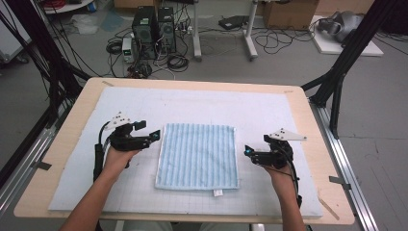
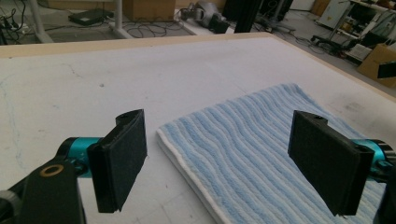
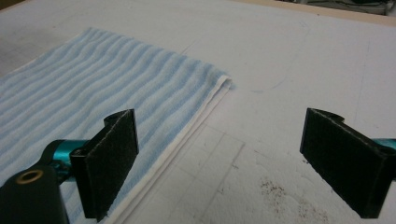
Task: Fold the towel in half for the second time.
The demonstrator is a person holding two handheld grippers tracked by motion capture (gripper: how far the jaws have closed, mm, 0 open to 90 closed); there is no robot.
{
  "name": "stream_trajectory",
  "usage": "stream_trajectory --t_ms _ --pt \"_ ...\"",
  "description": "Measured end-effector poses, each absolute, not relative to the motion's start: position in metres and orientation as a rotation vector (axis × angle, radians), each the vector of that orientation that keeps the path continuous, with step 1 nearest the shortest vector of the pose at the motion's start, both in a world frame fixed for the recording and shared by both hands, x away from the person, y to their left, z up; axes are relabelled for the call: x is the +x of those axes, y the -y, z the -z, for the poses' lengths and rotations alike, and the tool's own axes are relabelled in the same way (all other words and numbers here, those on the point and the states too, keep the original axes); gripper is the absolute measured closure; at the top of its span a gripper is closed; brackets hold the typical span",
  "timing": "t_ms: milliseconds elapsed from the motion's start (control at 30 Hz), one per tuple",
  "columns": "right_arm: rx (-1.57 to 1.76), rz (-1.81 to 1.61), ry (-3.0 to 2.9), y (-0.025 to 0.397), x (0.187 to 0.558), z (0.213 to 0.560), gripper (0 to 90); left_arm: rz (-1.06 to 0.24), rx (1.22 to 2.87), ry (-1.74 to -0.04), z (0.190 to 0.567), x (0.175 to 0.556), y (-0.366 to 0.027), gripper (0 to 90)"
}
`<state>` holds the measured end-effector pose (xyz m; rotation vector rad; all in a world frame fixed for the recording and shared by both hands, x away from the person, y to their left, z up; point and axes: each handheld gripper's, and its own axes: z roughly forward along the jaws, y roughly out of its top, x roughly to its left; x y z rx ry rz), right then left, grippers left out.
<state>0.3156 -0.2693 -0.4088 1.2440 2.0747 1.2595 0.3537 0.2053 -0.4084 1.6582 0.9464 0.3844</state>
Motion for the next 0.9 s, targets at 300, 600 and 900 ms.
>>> stream_trajectory --t_ms 300,600,900 --pt "1.216 -1.246 -2.113 0.258 0.333 0.41 10.7 -0.372 1.632 -0.978 0.408 0.368 -0.211 19.2" --pt "1.22 -1.239 -2.114 0.25 0.348 0.402 10.7 -0.421 1.687 -1.025 0.402 0.395 -0.202 22.4" --pt "1.203 -1.225 -2.16 0.25 0.346 0.402 10.7 -0.445 1.804 -1.07 0.425 0.427 -0.177 29.6"
